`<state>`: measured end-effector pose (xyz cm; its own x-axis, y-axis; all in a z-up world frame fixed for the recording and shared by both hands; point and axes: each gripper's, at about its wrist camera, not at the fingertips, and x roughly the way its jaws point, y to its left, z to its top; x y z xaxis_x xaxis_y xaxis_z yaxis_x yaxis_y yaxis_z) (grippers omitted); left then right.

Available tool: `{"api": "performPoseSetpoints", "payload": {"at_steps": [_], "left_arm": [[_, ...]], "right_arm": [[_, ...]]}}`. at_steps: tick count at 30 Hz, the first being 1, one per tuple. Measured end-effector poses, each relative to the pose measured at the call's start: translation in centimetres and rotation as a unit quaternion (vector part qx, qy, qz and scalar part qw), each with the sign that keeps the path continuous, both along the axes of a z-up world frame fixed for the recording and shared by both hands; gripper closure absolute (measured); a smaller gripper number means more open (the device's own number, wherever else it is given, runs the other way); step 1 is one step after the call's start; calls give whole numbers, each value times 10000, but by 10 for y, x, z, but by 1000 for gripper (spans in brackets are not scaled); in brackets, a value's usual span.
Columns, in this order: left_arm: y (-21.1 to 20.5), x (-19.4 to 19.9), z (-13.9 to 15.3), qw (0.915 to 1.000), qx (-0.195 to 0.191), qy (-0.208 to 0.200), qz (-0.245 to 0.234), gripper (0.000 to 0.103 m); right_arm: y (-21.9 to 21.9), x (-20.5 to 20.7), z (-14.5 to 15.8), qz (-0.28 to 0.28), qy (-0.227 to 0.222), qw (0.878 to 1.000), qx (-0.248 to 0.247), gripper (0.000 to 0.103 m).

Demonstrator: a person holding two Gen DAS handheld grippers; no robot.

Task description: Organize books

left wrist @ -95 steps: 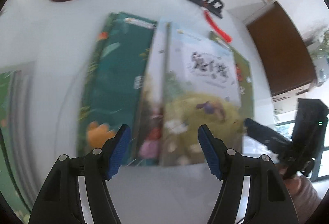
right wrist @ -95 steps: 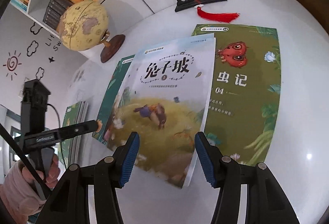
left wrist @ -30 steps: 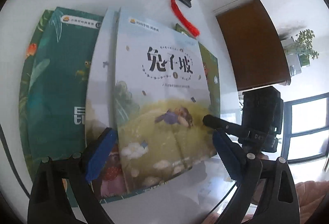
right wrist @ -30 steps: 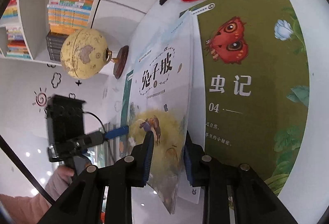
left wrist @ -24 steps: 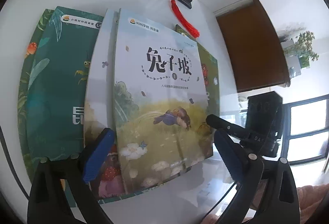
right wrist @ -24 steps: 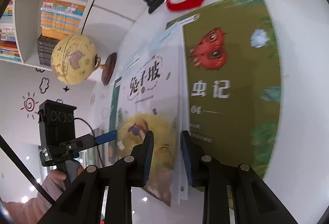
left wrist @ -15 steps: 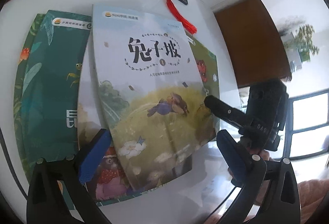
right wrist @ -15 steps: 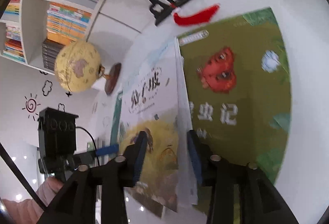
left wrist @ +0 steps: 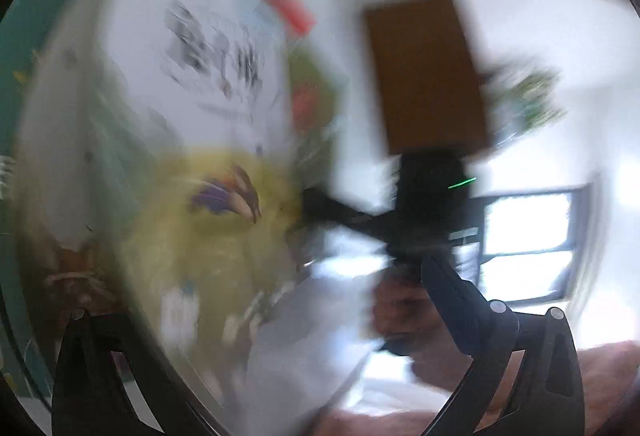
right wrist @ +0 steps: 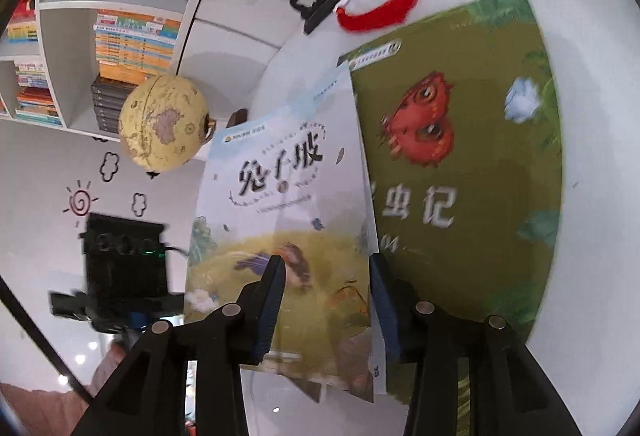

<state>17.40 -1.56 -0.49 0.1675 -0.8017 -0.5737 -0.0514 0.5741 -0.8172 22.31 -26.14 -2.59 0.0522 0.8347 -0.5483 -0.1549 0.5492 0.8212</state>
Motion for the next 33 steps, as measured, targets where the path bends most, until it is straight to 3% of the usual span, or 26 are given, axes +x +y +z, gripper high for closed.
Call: {"api": "performPoseSetpoints", "payload": {"at_steps": [2, 4, 5, 8, 10, 12, 15, 16, 18, 22, 24, 26, 29, 32, 33], "left_arm": [[-5, 3, 9, 9991, 256, -274, 181, 2], [2, 4, 11, 9977, 473, -200, 435, 2], [9, 5, 12, 9966, 587, -190, 551, 2], [41, 5, 20, 9873, 1155, -49, 1088, 2], [58, 2, 22, 9806, 1432, 18, 1342, 2], [59, -2, 20, 9814, 1451, 29, 1258, 2], [41, -6, 22, 9794, 1866, -128, 760, 2], [36, -8, 22, 9800, 1884, -155, 630, 2], [34, -14, 20, 9865, 1561, -143, 472, 2], [31, -20, 17, 9895, 1259, -211, 675, 2], [35, -21, 16, 9903, 1041, -175, 899, 2], [36, -23, 16, 9892, 1107, -209, 933, 5], [15, -25, 23, 9794, 1912, -474, 447, 8], [-15, -36, 27, 9563, 2804, -769, -317, 12], [-19, -40, 28, 9518, 2923, -837, -402, 16]], "right_arm": [[8, -5, 0, 96, -33, 9999, -44, 64], [7, -8, 3, 2, -146, 9996, -232, 80], [4, -9, 1, -112, -93, 9993, -345, 96], [-4, -12, -10, -106, 194, 9998, 18, 99], [-1, -19, -3, 172, -20, 9998, 47, 99], [3, -25, 1, 322, -66, 9992, 214, 99], [7, -27, -1, 256, -24, 9988, 423, 99], [6, -26, -3, 201, 24, 9983, 553, 99], [7, -22, -6, 101, 167, 9971, 737, 96], [31, -20, -15, 590, 469, 9969, 231, 95], [32, -22, -11, 550, 297, 9977, 253, 95], [33, -25, -8, 448, 157, 9988, 141, 97], [36, -35, 6, 317, -249, 9992, -32, 98], [45, -43, 23, 545, -621, 9964, -162, 98], [48, -46, 30, 696, -807, 9940, -241, 98]]}}
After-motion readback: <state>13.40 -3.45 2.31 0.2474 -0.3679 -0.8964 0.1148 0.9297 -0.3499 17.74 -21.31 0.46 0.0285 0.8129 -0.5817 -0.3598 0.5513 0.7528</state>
